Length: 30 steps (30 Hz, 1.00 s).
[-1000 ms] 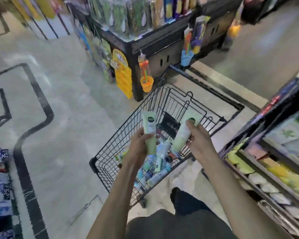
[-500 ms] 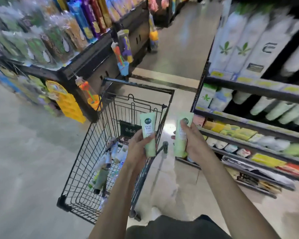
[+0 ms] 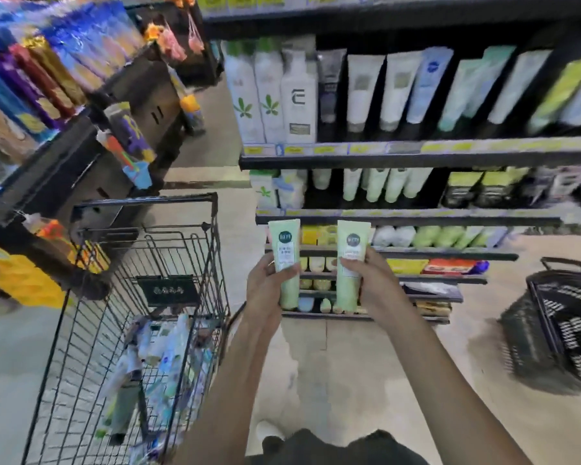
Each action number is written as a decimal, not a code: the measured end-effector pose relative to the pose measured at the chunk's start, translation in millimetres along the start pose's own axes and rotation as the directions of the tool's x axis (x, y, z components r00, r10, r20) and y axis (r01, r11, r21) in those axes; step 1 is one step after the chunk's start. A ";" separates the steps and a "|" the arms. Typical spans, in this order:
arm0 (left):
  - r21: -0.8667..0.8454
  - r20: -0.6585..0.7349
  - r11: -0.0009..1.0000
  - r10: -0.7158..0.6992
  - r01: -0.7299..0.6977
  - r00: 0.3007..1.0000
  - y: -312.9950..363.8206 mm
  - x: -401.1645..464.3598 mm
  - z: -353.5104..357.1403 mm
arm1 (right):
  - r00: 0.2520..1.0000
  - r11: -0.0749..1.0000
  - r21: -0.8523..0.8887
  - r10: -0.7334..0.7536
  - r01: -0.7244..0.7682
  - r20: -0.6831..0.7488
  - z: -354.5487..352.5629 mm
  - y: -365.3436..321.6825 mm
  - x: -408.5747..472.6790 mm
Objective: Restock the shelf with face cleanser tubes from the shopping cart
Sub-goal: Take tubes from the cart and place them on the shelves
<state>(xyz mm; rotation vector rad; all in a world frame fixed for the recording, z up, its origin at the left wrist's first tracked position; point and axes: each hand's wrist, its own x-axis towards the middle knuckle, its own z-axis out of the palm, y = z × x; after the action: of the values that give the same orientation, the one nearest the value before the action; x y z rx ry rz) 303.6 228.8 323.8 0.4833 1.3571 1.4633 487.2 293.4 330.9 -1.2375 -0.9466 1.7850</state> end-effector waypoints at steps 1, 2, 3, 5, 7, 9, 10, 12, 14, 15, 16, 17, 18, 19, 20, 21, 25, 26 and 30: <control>0.017 0.010 1.000 -0.008 0.008 1.000 -5.6 -3.4 13.6 | 1.000 1.000 0.004 -0.005 0.005 -0.008 -14.5 -3.9 -5.1; 0.029 0.021 0.999 -0.018 0.017 1.000 -10.6 -7.3 26.8 | 1.000 1.000 0.018 -0.005 0.005 -0.024 -28.6 -7.4 -9.4; 0.034 0.034 0.999 -0.024 0.023 0.999 -15.6 -10.4 39.7 | 0.999 1.000 0.028 -0.003 0.004 -0.041 -42.6 -10.5 -12.7; 0.040 0.067 0.999 -0.031 0.028 0.997 -24.5 -16.4 64.3 | 0.998 0.999 0.036 -0.011 0.013 -0.064 -67.8 -15.8 -18.9; 0.049 0.096 0.998 -0.043 0.038 0.994 -32.9 -21.8 86.1 | 0.997 0.999 0.034 -0.021 0.023 -0.080 -88.9 -19.6 -25.0; 0.052 0.108 0.997 -0.062 0.056 0.992 -41.4 -24.4 105.1 | 0.997 0.999 0.044 -0.029 0.032 -0.078 -107.1 -22.9 -28.2; 0.054 0.114 0.996 -0.070 0.064 0.991 -45.1 -25.2 113.2 | 0.996 0.998 0.049 -0.031 0.035 -0.080 -114.6 -24.9 -29.0; 0.052 0.129 0.996 -0.084 0.078 0.988 -50.5 -25.8 127.6 | 0.996 0.998 0.053 -0.029 0.033 -0.085 -127.0 -27.6 -27.0; 0.063 0.148 0.995 -0.087 0.078 0.985 -54.0 -23.9 139.1 | 0.995 0.998 0.066 -0.018 0.024 -0.096 -135.6 -29.2 -22.5; 0.075 0.156 0.995 -0.084 0.073 0.984 -55.2 -21.8 144.0 | 0.995 0.997 0.072 -0.011 0.019 -0.103 -138.6 -29.6 -19.5; 0.085 0.160 0.994 -0.080 0.067 0.984 -56.0 -18.8 148.3 | 0.995 0.997 0.072 -0.006 0.014 -0.104 -141.3 -30.1 -15.9; 0.085 0.160 0.994 -0.080 0.067 0.984 -56.6 -15.3 152.5 | 0.995 0.997 0.072 -0.001 0.009 -0.103 -143.6 -30.6 -12.3; 0.082 0.155 0.994 -0.080 0.068 0.985 -57.5 -10.8 156.1 | 0.995 0.997 0.075 0.007 0.001 -0.104 -145.1 -31.4 -8.3; 0.076 0.151 0.995 -0.079 0.068 0.985 -58.1 -5.6 159.7 | 0.994 0.997 0.080 0.015 -0.006 -0.108 -146.1 -32.4 -3.6; 0.078 0.149 0.995 -0.077 0.066 0.986 -58.7 0.6 162.2 | 0.994 0.996 0.083 0.022 -0.013 -0.111 -147.0 -33.5 2.1; 0.079 0.150 0.995 -0.078 0.067 0.986 -59.2 6.9 164.5 | 0.993 0.996 0.085 0.029 -0.019 -0.114 -147.3 -34.1 8.2; 0.116 0.154 0.991 -0.081 0.063 0.985 -60.6 41.6 168.8 | 0.992 0.999 0.050 0.028 -0.022 -0.126 -145.6 -37.3 38.2; 0.131 0.142 0.990 -0.080 0.061 0.987 -61.2 51.8 168.9 | 0.991 0.999 0.034 0.026 -0.022 -0.130 -144.2 -38.3 46.1; 0.195 0.072 0.979 -0.069 0.054 0.995 -61.5 92.5 169.0 | 0.985 1.000 -0.005 0.028 -0.029 -0.168 -139.4 -42.9 77.1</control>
<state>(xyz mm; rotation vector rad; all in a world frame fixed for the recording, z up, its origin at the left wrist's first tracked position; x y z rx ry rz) 433.4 378.7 284.3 0.6110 1.4451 1.2560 608.2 401.8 302.1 -1.3884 -0.8438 1.6708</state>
